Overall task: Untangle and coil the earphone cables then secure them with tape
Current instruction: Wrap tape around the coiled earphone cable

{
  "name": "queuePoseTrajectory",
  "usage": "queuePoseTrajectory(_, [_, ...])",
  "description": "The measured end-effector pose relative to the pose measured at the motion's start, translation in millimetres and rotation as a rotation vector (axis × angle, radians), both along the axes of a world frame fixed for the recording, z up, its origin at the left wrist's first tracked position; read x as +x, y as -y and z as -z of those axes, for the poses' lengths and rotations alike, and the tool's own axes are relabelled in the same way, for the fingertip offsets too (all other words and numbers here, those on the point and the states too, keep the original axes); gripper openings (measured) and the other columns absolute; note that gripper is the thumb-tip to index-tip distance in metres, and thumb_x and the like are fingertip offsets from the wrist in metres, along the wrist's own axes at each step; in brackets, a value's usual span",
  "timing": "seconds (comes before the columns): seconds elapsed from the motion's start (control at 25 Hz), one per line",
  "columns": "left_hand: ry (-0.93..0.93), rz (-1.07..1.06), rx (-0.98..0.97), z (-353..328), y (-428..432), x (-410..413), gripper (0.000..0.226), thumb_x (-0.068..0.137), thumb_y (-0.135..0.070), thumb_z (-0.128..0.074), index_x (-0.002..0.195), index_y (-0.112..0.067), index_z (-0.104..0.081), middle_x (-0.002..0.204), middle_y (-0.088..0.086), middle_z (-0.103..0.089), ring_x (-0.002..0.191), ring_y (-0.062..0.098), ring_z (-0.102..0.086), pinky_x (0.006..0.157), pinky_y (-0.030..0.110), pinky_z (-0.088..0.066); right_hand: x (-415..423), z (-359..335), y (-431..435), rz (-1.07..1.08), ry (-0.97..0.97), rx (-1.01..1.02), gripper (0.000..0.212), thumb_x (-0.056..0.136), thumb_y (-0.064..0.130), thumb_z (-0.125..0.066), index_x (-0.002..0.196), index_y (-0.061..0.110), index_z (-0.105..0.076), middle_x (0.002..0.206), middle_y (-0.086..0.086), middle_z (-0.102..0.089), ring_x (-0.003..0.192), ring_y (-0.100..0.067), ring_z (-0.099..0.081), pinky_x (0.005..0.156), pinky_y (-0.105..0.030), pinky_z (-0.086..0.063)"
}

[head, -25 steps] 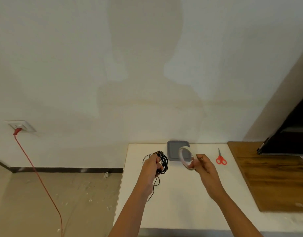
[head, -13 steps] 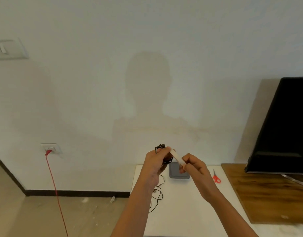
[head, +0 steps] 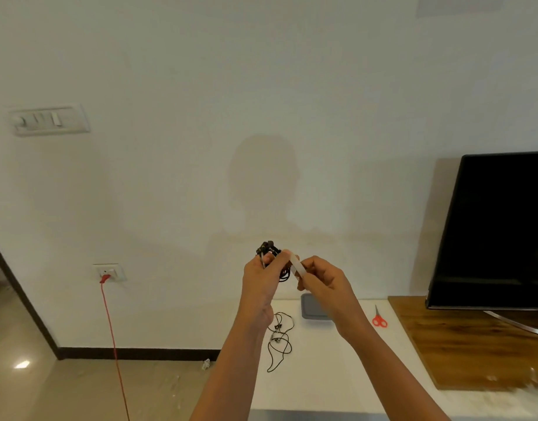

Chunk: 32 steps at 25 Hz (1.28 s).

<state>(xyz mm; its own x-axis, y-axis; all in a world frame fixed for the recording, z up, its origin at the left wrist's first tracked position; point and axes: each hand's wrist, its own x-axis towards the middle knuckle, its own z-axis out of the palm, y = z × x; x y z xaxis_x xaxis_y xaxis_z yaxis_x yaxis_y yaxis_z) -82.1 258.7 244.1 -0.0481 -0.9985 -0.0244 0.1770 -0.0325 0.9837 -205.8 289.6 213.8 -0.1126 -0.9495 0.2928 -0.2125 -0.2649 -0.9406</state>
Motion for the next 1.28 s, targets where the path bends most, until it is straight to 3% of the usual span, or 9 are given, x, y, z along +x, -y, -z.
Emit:
queuePoseTrajectory(0.2, [-0.049,0.025,0.029,-4,-19,11,0.012,0.081,-0.019,-0.068,0.083,-0.012,-0.078,0.09,0.005,-0.069,0.086,0.013,-0.057,0.078,0.028,-0.04,4,2,-23,-0.069,-0.019,-0.009,0.017,0.079,0.03,-0.053,0.085,0.02,-0.065,0.08,-0.001,-0.068,0.081,-0.011,-0.066,0.078,-0.028,-0.051])
queuePoseTrajectory(0.28, [-0.064,0.039,0.022,-1,-27,13,0.009,0.079,-0.015,-0.071,0.073,-0.018,-0.077,0.089,0.008,-0.07,0.084,0.012,-0.059,0.078,0.028,-0.04,8,1,-24,-0.045,-0.007,0.024,0.016,0.083,0.03,-0.056,0.082,0.017,-0.066,0.079,-0.001,-0.07,0.08,-0.01,-0.066,0.08,-0.03,-0.051])
queuePoseTrajectory(0.4, [-0.045,0.03,-0.016,6,-34,11,0.037,0.078,-0.012,-0.073,0.049,-0.024,-0.053,0.073,0.01,-0.067,0.067,0.008,-0.058,0.069,0.024,-0.039,18,-5,-21,0.05,0.051,0.043,0.028,0.092,0.033,-0.056,0.077,0.012,-0.067,0.073,-0.003,-0.071,0.073,-0.008,-0.067,0.078,-0.032,-0.051])
queuePoseTrajectory(0.52, [-0.044,0.014,-0.032,8,-36,12,0.042,0.079,-0.013,-0.074,0.06,-0.019,-0.037,0.061,-0.001,-0.048,0.053,0.007,-0.046,0.063,0.022,-0.038,29,-10,-21,0.091,0.149,0.047,0.036,0.093,0.029,-0.054,0.076,-0.001,-0.066,0.07,-0.012,-0.067,0.06,-0.003,-0.062,0.063,-0.016,-0.051])
queuePoseTrajectory(0.6, [-0.056,-0.003,-0.041,7,-36,13,0.034,0.079,-0.012,-0.073,0.067,-0.015,-0.042,0.066,0.002,-0.051,0.056,0.008,-0.048,0.064,0.021,-0.04,31,-11,-23,0.063,0.19,0.04,0.036,0.094,0.027,-0.054,0.078,-0.003,-0.065,0.07,-0.011,-0.065,0.06,-0.004,-0.06,0.061,-0.013,-0.049])
queuePoseTrajectory(0.76, [-0.099,-0.014,-0.045,4,-35,16,0.015,0.08,-0.012,-0.071,0.081,-0.008,-0.056,0.076,0.005,-0.062,0.058,0.002,-0.057,0.065,0.021,-0.042,30,-8,-26,-0.043,0.23,0.002,0.025,0.095,0.02,-0.053,0.083,0.004,-0.068,0.073,-0.006,-0.066,0.07,-0.011,-0.063,0.073,-0.02,-0.051])
queuePoseTrajectory(0.92, [-0.103,0.021,-0.031,3,-35,15,0.022,0.083,-0.016,-0.069,0.093,0.004,-0.066,0.083,0.005,-0.073,0.067,-0.001,-0.064,0.073,0.024,-0.042,23,-1,-26,-0.058,0.165,-0.014,0.02,0.094,0.011,-0.052,0.09,0.016,-0.071,0.077,-0.006,-0.069,0.078,-0.012,-0.065,0.079,-0.023,-0.049])
queuePoseTrajectory(1.0, [-0.087,0.041,-0.001,0,-34,15,0.021,0.087,-0.022,-0.063,0.093,-0.005,-0.074,0.087,-0.001,-0.076,0.078,0.002,-0.065,0.082,0.029,-0.044,19,2,-28,-0.067,0.122,-0.016,0.02,0.092,0.009,-0.053,0.089,0.018,-0.071,0.077,-0.005,-0.069,0.079,-0.01,-0.064,0.078,-0.021,-0.049])
queuePoseTrajectory(1.28, [-0.126,-0.01,0.051,0,-34,15,0.013,0.082,-0.017,-0.07,0.091,-0.01,-0.077,0.081,0.0,-0.064,0.073,0.008,-0.053,0.074,0.024,-0.038,14,3,-29,-0.064,0.117,-0.048,0.024,0.088,0.019,-0.051,0.082,0.001,-0.066,0.075,-0.012,-0.067,0.072,-0.009,-0.061,0.076,-0.018,-0.046])
